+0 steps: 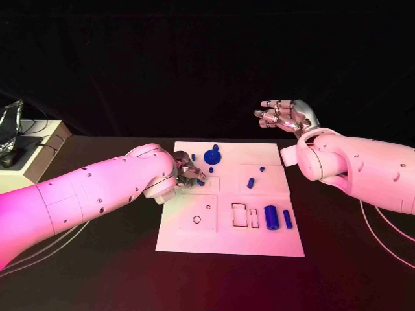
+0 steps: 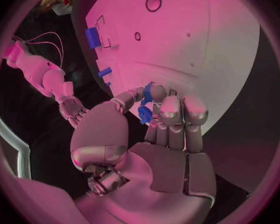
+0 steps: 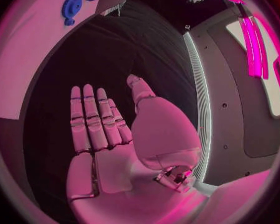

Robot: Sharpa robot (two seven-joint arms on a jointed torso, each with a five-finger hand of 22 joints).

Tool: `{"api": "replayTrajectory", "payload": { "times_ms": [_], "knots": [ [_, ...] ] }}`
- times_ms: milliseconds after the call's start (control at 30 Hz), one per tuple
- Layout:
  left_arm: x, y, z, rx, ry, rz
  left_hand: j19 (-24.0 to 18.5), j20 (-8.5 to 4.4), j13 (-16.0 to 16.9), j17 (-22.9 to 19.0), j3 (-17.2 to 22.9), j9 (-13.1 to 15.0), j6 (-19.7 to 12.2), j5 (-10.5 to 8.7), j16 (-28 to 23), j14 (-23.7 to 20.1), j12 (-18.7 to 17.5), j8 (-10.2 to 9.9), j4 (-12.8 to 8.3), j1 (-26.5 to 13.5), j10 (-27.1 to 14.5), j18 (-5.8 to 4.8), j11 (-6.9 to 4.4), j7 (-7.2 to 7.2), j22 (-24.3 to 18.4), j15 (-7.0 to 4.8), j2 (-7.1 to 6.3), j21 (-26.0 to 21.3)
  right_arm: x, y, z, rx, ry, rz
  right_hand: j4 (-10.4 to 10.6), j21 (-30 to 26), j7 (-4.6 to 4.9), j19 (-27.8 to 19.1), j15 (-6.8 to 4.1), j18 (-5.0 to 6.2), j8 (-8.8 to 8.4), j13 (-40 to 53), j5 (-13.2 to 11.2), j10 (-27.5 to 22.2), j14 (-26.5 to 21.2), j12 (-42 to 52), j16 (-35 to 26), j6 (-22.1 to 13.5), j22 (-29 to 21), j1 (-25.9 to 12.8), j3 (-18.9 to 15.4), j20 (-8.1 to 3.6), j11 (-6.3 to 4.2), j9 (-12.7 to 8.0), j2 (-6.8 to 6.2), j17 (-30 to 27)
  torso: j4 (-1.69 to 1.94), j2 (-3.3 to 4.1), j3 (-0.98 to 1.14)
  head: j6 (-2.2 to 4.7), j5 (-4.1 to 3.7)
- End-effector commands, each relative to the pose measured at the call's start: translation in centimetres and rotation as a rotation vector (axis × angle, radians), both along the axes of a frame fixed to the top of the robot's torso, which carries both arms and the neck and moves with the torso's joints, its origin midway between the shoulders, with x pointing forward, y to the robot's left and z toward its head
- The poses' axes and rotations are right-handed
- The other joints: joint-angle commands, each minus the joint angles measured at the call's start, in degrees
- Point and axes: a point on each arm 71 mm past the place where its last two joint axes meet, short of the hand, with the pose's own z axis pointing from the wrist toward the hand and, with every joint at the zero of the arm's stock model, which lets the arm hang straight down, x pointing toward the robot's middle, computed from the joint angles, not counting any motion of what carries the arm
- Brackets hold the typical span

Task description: Assemble the parts on the task board

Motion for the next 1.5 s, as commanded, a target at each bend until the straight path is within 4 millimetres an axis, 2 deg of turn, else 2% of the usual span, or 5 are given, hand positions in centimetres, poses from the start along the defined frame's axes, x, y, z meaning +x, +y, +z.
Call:
{"api": "replayTrajectory", "payload": {
  "times_ms": [33,433,867,1300,1500],
  "knots": [
    [-0.15,-0.24,-0.07,0.022,0.010,-0.027,0.3,0.01,0.1,0.0,6.5,2.7,2.5,-0.16,0.2,0.3,-0.2,0.1,-6.4,0.5,0.1,-0.78,-0.16,-2.20,0.0,-0.04,0.83,-0.3,-0.06,0.18,0.01,0.026,0.010,0.026,-0.2,-0.2,1.55,-0.2,0.06,0.87,-0.32,-0.1,0.1,-0.4,-0.3,-0.2,-0.2,-0.4,-0.1,0.1,0.0,-0.03,-0.03,-0.1,0.36,-0.1,-0.05,0.00,-0.02,-0.10,-0.08],
    [-0.19,-0.21,-0.15,0.057,0.006,-0.053,0.4,0.11,0.4,-0.2,6.0,2.6,2.5,-0.16,0.3,0.2,-0.4,-0.1,-6.0,1.3,0.1,-0.77,-0.12,-2.14,0.4,0.00,0.61,-0.6,-0.10,0.03,-0.06,0.041,0.024,0.028,-0.1,-0.1,1.63,-0.5,0.12,0.87,-0.32,-0.1,0.2,-0.3,-0.5,-0.2,-0.2,-0.4,-0.1,-0.1,-0.2,0.03,0.00,-0.1,0.38,-0.1,0.01,-0.01,-0.05,-0.25,-0.08],
    [-0.04,-0.24,-0.12,0.074,-0.014,-0.044,0.4,0.12,0.5,-0.3,5.8,2.6,2.4,-0.42,0.2,0.2,-0.6,-0.2,-5.8,1.7,0.1,-0.76,-0.07,-2.07,0.7,0.04,0.71,-0.8,-0.17,0.14,-0.07,0.045,0.027,0.037,0.0,-0.1,1.64,-0.5,0.12,0.88,-0.32,-0.1,0.3,-0.3,-0.5,-0.2,-0.2,-0.4,0.0,-0.2,-0.3,0.04,0.01,-0.1,0.39,-0.1,0.02,0.04,-0.06,-0.09,-0.07],
    [-0.21,-0.27,-0.18,0.060,-0.038,-0.028,0.6,0.16,0.5,-0.3,5.9,2.6,2.5,-0.44,0.3,0.2,-0.6,-0.1,-5.7,1.8,0.2,-0.76,-0.08,-2.08,0.9,0.04,0.70,-0.9,-0.11,0.13,-0.10,0.056,0.031,0.043,0.1,-0.1,1.64,-0.6,0.14,0.88,-0.30,-0.1,0.4,-0.1,-0.6,-0.2,-0.2,-0.2,-0.1,-0.2,-0.5,0.07,0.00,-0.1,0.47,-0.1,-0.04,0.02,-0.06,-0.45,-0.07],
    [-0.30,-0.25,-0.26,0.061,-0.035,-0.030,0.6,0.18,0.5,-0.3,6.0,2.6,2.5,-0.40,0.3,0.2,-0.6,-0.1,-5.7,1.8,0.2,-0.76,-0.08,-2.08,1.0,0.04,0.67,-0.9,-0.11,0.12,-0.10,0.056,0.032,0.044,0.1,-0.1,1.64,-0.6,0.14,0.88,-0.30,-0.1,0.4,-0.1,-0.6,-0.2,-0.2,-0.2,-0.1,-0.2,-0.5,0.07,0.00,-0.1,0.47,-0.1,0.06,-0.02,-0.05,-0.48,-0.11]
  ]
}}
